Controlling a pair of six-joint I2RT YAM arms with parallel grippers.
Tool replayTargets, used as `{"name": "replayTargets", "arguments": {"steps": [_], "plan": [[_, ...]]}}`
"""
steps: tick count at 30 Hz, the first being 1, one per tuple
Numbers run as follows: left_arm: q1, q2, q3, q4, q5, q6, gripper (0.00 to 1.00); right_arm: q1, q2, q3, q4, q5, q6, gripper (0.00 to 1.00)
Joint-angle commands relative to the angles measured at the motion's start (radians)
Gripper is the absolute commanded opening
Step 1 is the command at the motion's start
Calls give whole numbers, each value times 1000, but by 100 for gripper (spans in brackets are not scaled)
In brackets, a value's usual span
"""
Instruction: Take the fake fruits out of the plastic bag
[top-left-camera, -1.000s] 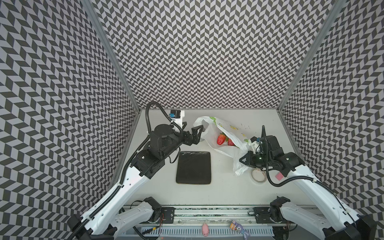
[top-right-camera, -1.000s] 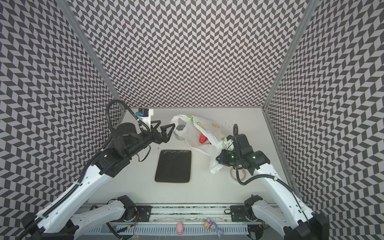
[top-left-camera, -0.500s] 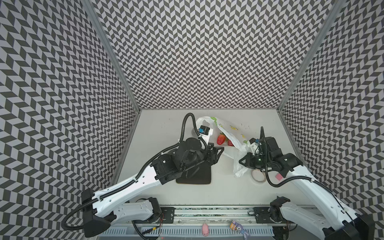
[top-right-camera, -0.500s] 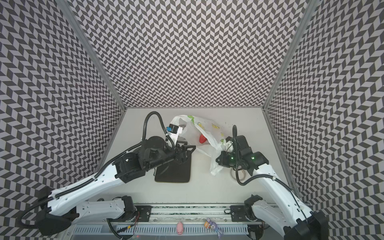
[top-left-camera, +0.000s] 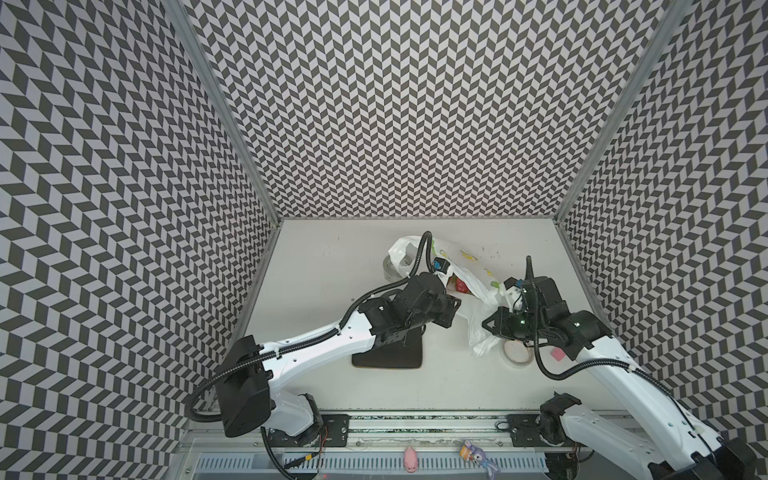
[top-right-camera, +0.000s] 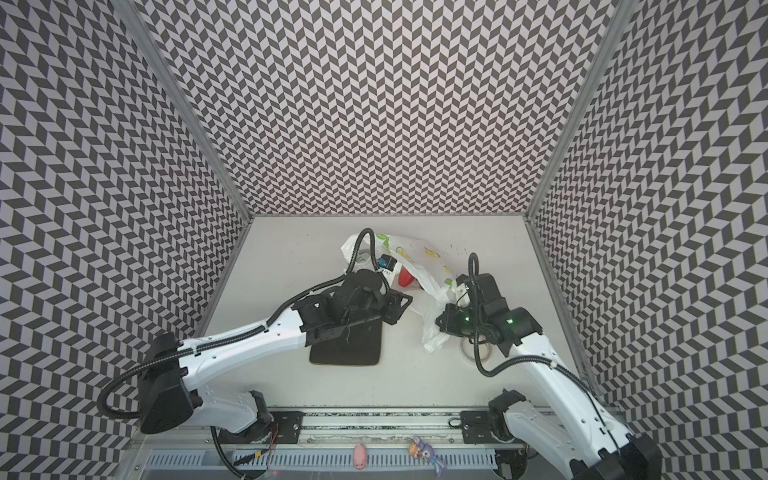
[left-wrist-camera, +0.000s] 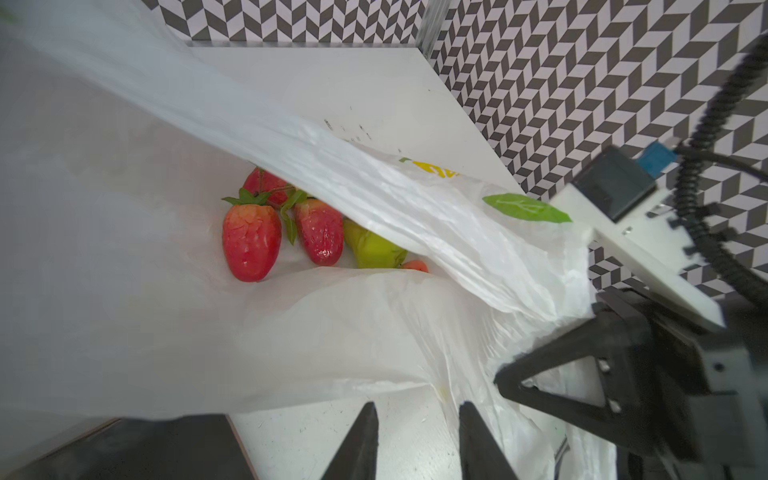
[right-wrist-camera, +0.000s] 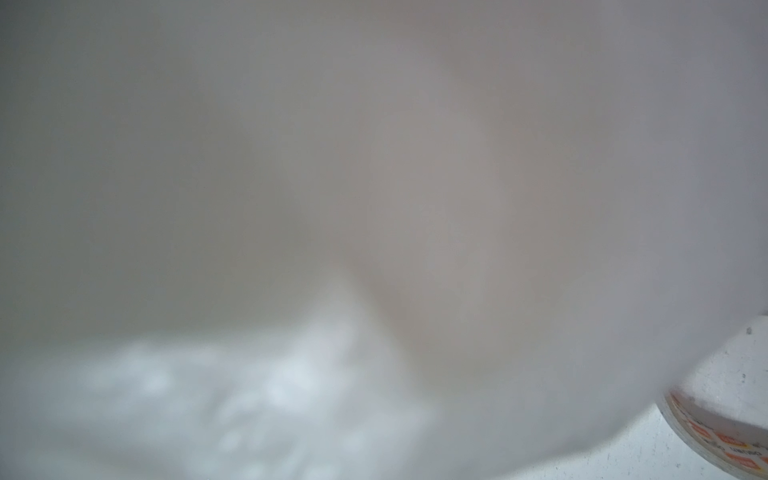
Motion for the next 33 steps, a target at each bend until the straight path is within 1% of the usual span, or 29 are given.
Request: {"name": "replayTargets", "arguments": {"steps": [1,7,12,18,21,24,29,31,33], "plan": [[35,55,53,111,32,-8,34,3,-28,-3,-5,-14,26,0],[92,202,102,158,68,-17,31,3,-45,2,-27,-17,59,0],[107,274,125,155,41,7,32,2,-49,30,-42,6,113,0],[110,225,-10,336,26,56,36,1,-32,96,10,34,202,0],[109,206,-54,378,13,90,38,0,0,131,42,2,233,0],[107,169,-116,461,3,120,42,0,38,161,74,-47,258,0],[96,58,-287,725,6,234,50,0,101,193,83,-69,268,0],[96,37,-314,768,21,280,51,0,129,208,73,-75,255,0],[94,32,-315,763,47,337,51,0,156,220,56,-90,244,0]]}}
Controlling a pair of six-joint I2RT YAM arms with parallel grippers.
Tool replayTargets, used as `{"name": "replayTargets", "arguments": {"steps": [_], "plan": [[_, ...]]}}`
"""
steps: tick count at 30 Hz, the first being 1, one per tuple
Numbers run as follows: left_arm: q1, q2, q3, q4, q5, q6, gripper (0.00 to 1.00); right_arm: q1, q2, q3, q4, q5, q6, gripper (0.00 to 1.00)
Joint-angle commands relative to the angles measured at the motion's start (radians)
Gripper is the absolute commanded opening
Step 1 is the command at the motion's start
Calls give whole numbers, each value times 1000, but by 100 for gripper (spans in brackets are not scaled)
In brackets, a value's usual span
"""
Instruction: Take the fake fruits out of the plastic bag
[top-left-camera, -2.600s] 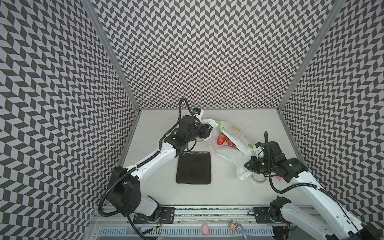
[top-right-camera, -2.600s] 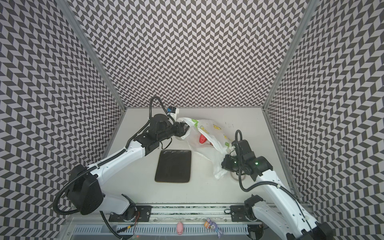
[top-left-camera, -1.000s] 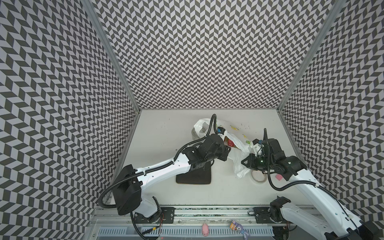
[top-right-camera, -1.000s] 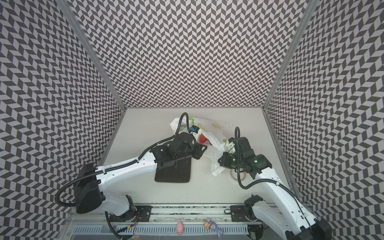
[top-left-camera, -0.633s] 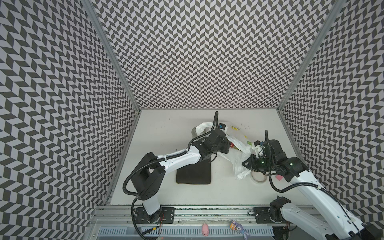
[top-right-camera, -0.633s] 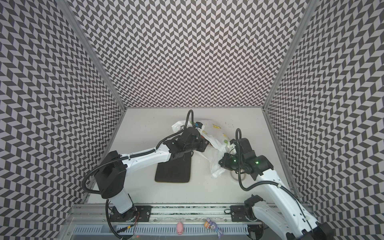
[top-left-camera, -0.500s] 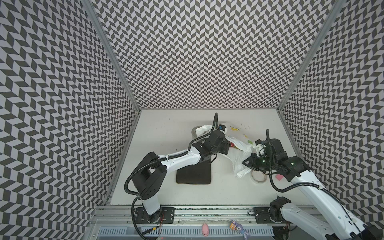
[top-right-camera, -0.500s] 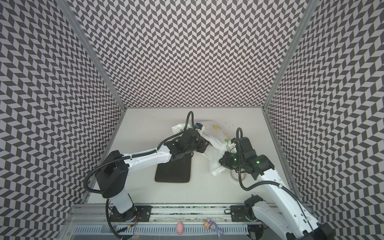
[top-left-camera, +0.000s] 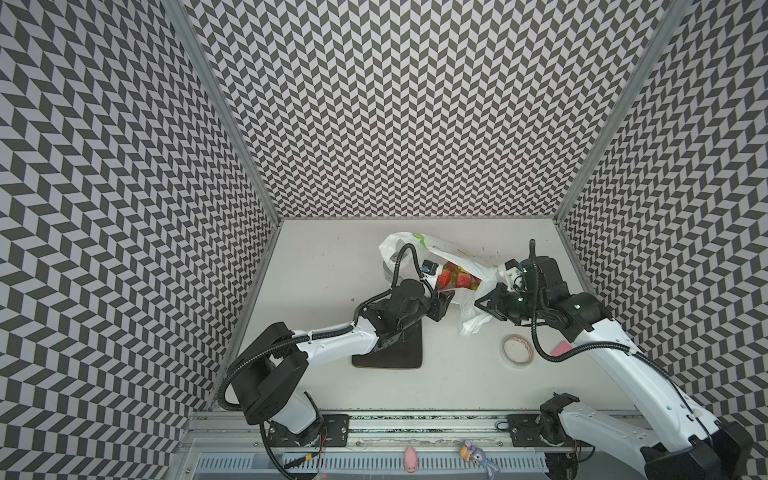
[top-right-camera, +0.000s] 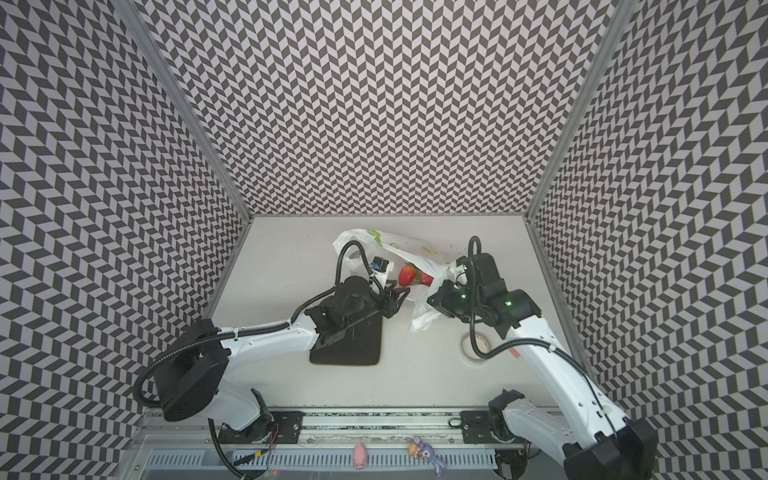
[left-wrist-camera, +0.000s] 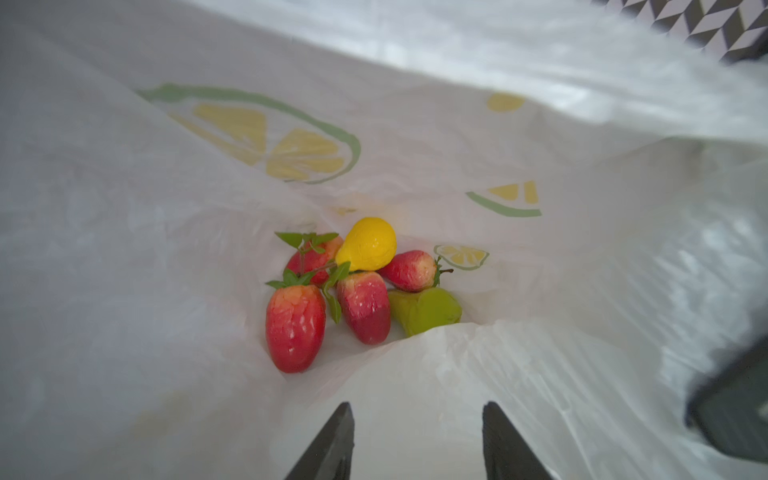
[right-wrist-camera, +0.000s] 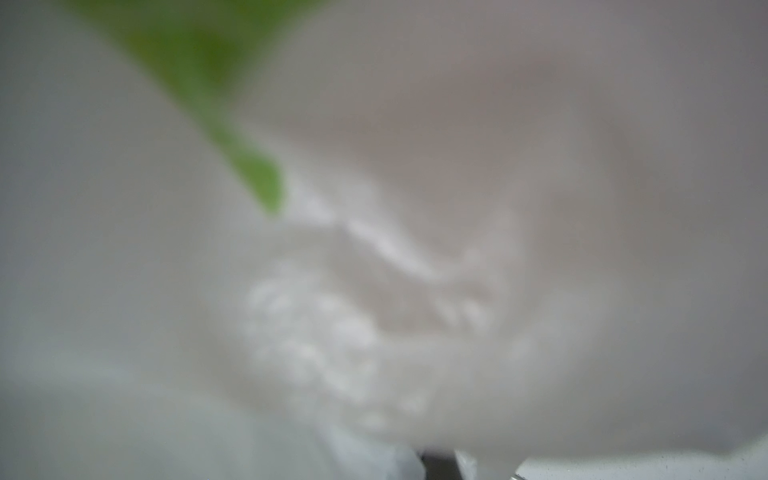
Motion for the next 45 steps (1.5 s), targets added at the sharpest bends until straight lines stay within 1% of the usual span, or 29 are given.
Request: {"name": "replayTargets", "arguments": {"steps": [1,5,8,12,14,20,25,27,29,31,34,37,39,41,43,45], "plan": [[-14,-26,-12,132,28,140,49,0,33,38,8,-35,0,0],[-21,-8,-7,86,43,263,43,0,33,53,14,-36,-4,0],[-19,36,43,-3,49,355,38,0,7,47,25,-30,-3,0],[-9,72,70,-25,-3,422,33,0,-3,63,25,-32,-4,0],[5,91,98,-40,-15,437,32,0,-2,79,15,-35,-18,0],[9,192,229,-166,-62,544,29,0,-14,107,-29,-19,-76,0],[6,218,243,-193,-81,604,28,0,-27,127,-46,-17,-91,0],[3,227,237,-199,-95,646,28,0,-39,128,-45,-17,-92,0],[3,246,241,-210,-125,688,30,0,-53,126,-30,-29,-93,0],[11,276,271,-230,-155,712,34,0,-59,128,-10,-64,-108,0],[21,317,351,-267,-167,690,42,6,-59,129,-24,-92,-162,0],[37,348,434,-285,-120,588,49,12,-93,67,-63,-37,-232,0],[49,385,501,-339,-85,515,55,12,-146,-30,-50,-13,-229,0],[56,416,532,-373,-67,453,58,12,-183,-89,-36,-25,-208,0],[61,436,538,-389,-44,411,61,12,-202,-121,-33,-39,-197,0],[61,456,542,-403,-34,382,64,12,-214,-140,-48,-26,-195,0]]}}
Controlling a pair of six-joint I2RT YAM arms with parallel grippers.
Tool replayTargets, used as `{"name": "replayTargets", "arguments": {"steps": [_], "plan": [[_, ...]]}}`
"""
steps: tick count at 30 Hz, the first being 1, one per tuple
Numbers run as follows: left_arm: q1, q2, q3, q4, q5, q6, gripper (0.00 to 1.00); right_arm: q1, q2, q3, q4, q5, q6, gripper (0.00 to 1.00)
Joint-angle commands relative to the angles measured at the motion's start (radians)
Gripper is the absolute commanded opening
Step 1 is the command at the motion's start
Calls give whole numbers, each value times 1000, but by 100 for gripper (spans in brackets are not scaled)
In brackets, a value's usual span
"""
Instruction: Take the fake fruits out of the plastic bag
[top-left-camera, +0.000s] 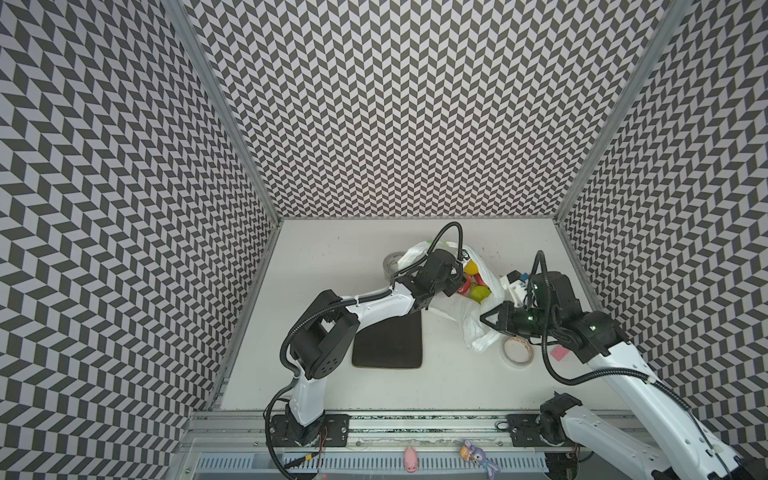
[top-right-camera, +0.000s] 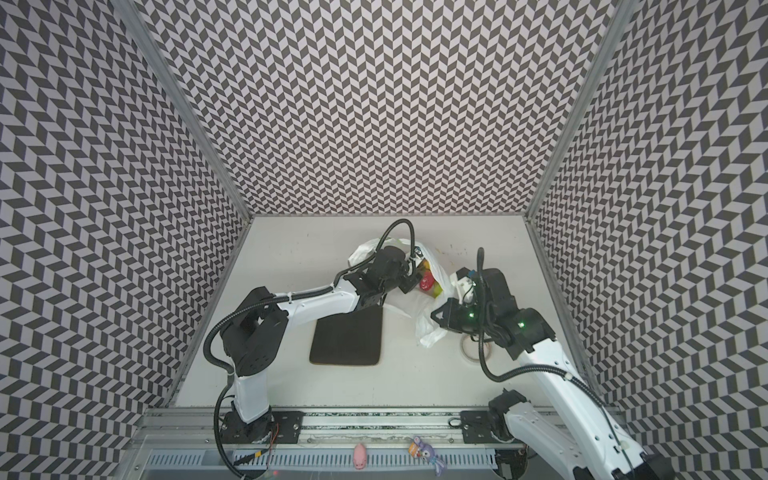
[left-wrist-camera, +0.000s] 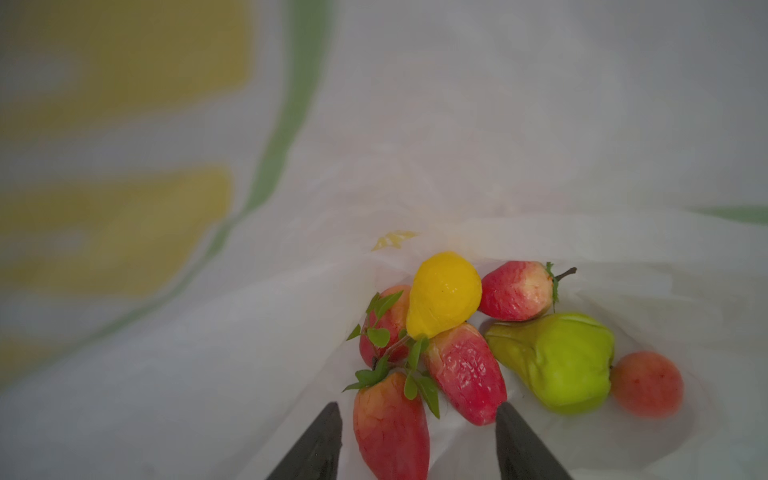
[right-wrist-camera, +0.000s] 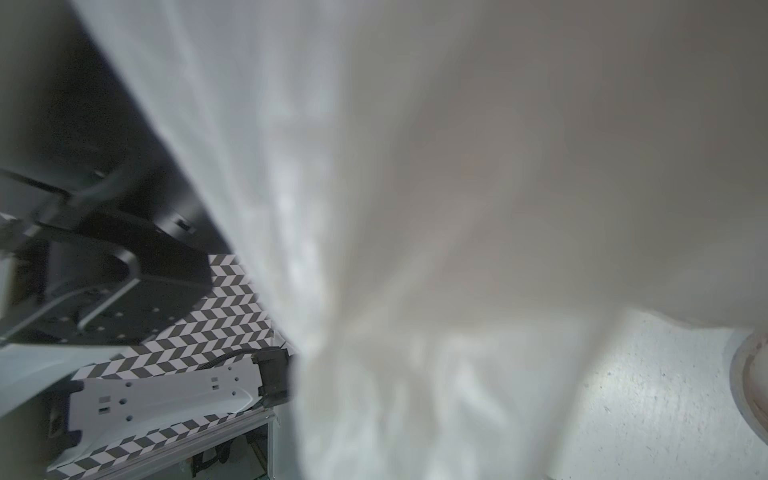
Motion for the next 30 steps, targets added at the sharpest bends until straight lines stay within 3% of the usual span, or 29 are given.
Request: {"name": "replayTargets", "arguments": {"steps": [1,6,13,19,30], "plan": [[4,46,20,-87,41,-100,65,5,-28,-23,16,24,-8,0],[9,112,78,-159,-5,-161,74,5,-23,-62,-18,5,-43,0],[47,203,196,-289,-76,-312,77,6,-15,-64,-65,-37,-99,0],[60,160,163,-202,-113,-378,76,8,-22,-58,-82,-54,-107,0],[105,256,250,-140,12,-393,77,44,-31,-32,-99,-101,-114,0]]}}
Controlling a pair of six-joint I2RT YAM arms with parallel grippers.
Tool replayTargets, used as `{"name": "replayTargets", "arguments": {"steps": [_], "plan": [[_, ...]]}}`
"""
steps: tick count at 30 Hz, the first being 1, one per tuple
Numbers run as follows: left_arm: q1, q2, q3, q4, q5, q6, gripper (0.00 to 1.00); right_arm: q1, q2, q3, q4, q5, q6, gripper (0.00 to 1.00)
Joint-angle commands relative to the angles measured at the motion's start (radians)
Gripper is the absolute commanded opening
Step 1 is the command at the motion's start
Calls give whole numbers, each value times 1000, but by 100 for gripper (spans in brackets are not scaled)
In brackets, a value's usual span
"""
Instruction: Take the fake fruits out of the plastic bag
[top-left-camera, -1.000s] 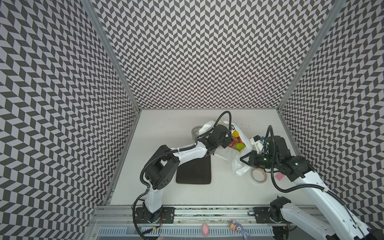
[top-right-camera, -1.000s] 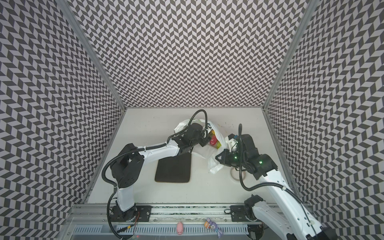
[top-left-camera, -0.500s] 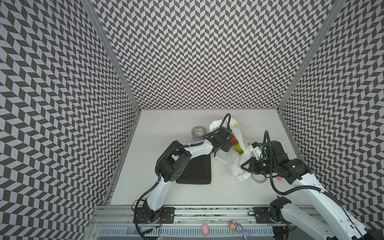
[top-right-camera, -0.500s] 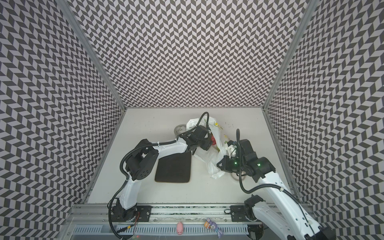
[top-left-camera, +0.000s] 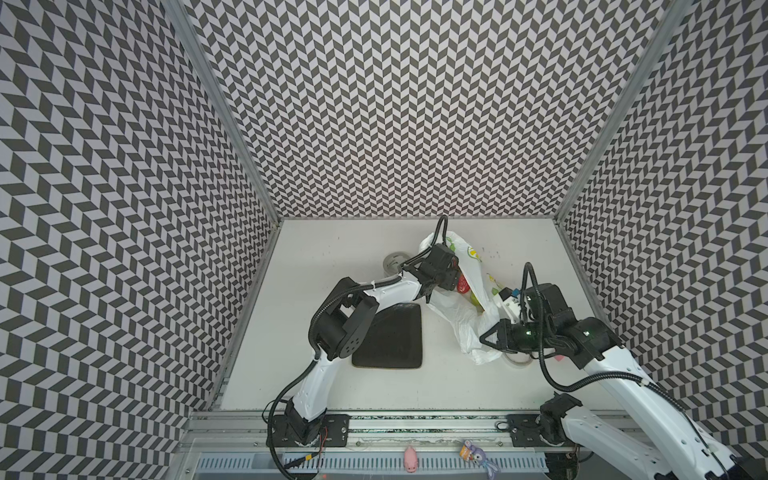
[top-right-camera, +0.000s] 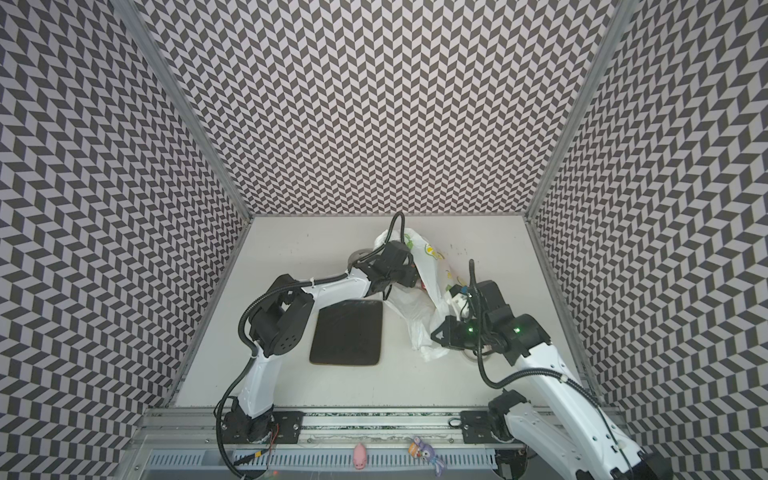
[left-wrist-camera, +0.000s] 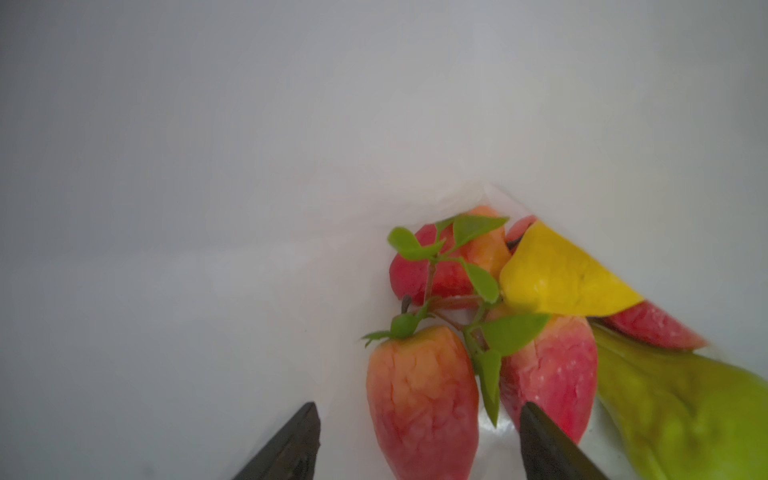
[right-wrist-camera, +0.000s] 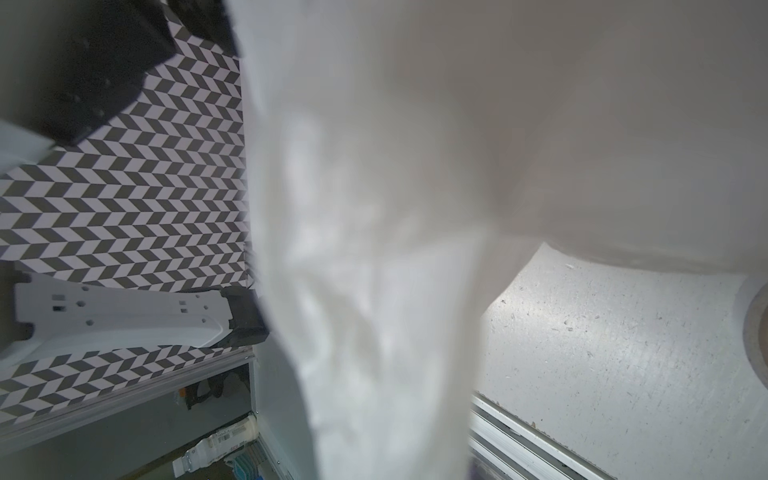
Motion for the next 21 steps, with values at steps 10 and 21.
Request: {"name": "replayTargets", "arguments": {"steps": [10,21], "plan": [[33,141,167,-87,65,-35,75,38,-7,49,6,-16,30,0],[36,281,344,-209,88,-68,66,51,13,65,29,5,48,0]]}}
